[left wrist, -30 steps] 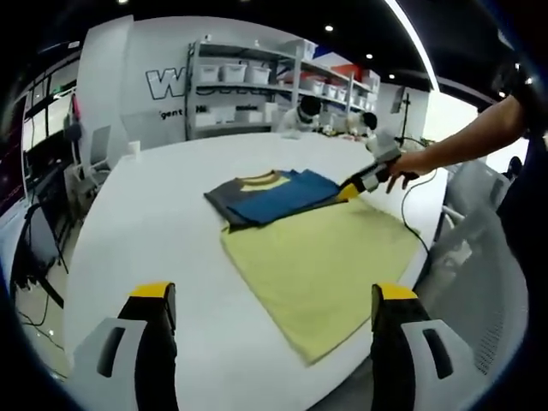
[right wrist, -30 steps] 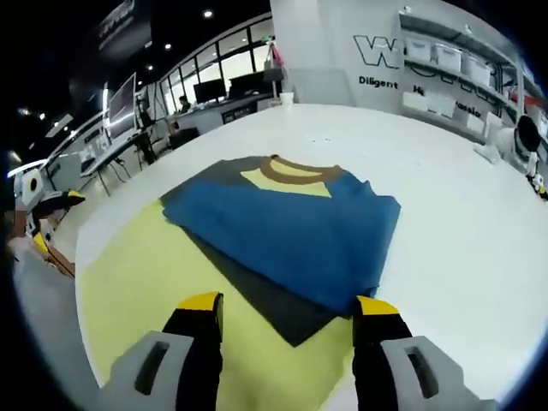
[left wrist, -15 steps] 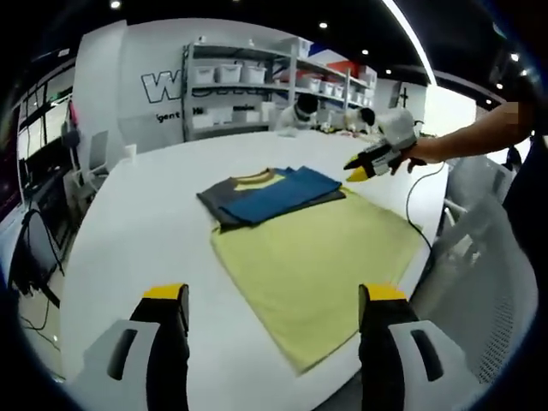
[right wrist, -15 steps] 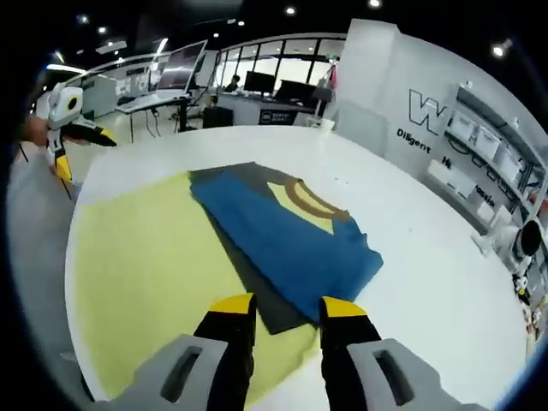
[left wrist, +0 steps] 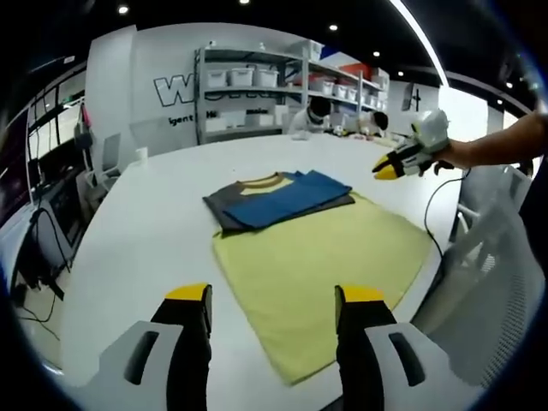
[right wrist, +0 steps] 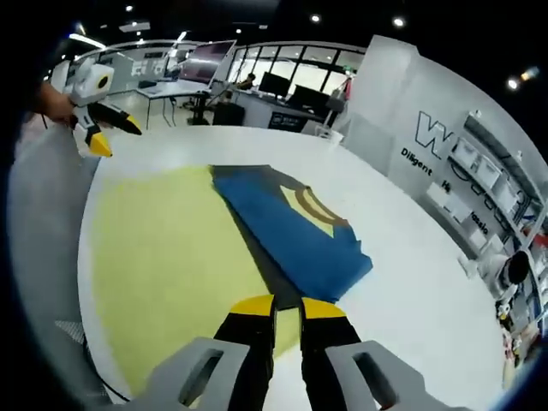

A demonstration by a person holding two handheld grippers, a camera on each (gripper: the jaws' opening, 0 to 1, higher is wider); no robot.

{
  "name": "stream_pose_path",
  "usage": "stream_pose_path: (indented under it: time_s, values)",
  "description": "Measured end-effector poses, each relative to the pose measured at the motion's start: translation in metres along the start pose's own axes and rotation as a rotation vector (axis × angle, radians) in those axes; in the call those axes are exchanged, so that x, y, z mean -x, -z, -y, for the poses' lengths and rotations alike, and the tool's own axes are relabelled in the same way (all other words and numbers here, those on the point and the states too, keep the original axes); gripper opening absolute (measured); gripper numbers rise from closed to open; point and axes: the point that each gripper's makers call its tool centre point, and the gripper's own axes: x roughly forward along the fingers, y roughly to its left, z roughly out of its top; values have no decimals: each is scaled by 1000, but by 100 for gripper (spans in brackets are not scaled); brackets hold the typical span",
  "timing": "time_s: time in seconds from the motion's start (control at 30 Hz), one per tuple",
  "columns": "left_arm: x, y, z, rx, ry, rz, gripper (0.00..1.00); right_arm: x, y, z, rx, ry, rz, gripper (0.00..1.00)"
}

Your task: Fold the garment on the visible template until the final outline fits inside the template.

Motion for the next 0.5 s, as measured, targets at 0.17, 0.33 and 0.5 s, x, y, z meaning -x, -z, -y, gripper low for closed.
stream_pose_path:
  time_s: [0.17,0.33,0.5]
  values:
    - [0,2,-2,-59,-18,-13,43,16,0,-25,-82,-49,58,20]
    - [3,0,-12,-62,-77,-6,41,31,5,-43,-138,-64,80,29]
    - [1,1,-14,-86,-102,-2,45,44,12,-54,-208,-55,88,37]
